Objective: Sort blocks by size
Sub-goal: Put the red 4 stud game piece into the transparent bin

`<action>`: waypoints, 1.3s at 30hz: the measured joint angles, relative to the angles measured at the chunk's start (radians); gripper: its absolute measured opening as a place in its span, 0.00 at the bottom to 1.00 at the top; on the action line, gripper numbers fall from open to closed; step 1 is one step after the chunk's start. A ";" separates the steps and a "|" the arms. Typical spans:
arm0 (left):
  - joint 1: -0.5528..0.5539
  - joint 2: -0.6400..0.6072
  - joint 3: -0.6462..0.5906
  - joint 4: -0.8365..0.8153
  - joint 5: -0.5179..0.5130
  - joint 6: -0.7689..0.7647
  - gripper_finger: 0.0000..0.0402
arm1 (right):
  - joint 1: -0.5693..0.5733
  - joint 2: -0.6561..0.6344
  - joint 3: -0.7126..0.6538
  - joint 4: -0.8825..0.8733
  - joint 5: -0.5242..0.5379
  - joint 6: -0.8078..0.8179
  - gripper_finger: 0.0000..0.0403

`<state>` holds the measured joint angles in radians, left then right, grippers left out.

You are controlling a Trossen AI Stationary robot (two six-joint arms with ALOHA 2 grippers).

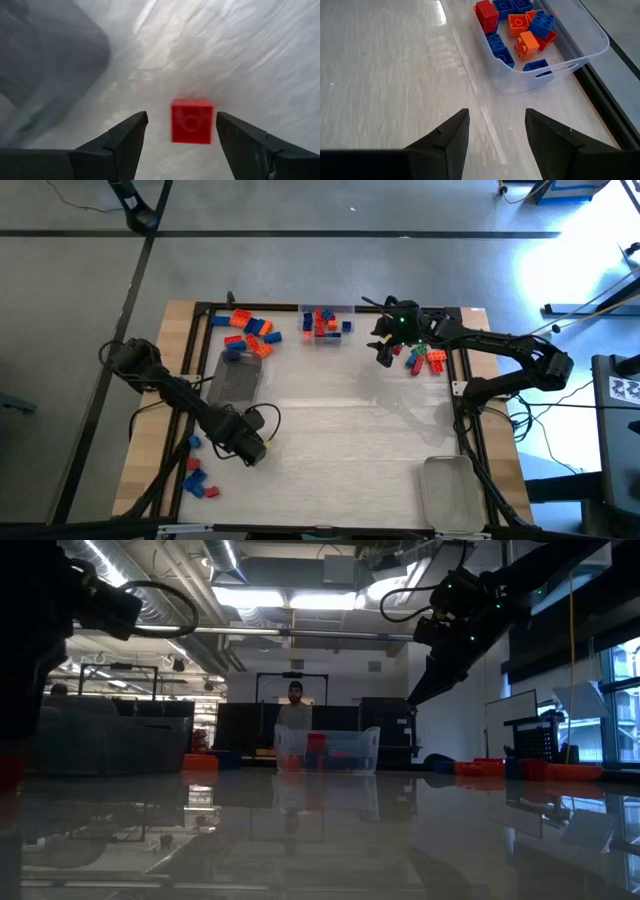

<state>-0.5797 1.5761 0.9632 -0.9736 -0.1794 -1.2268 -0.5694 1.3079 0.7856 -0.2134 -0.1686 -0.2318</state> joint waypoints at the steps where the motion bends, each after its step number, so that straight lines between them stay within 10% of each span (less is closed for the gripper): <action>1: 0.000 0.000 -0.008 0.015 0.006 -0.021 0.58 | 0.000 0.000 0.000 0.000 0.000 0.000 0.48; 18: -0.021 0.001 -0.131 0.194 0.023 0.003 0.57 | 0.000 0.000 0.000 -0.018 0.000 0.002 0.48; 29: -0.014 -0.006 -0.166 0.255 0.048 0.158 0.19 | 0.000 0.000 0.000 -0.031 0.000 0.002 0.48; 39: 0.039 -0.095 -0.038 0.184 0.043 0.294 0.18 | 0.000 -0.004 0.000 -0.053 0.000 0.000 0.48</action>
<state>-0.5408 1.4813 0.9256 -0.7894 -0.1365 -0.9333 -0.5696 1.3041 0.7856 -0.2660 -0.1684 -0.2314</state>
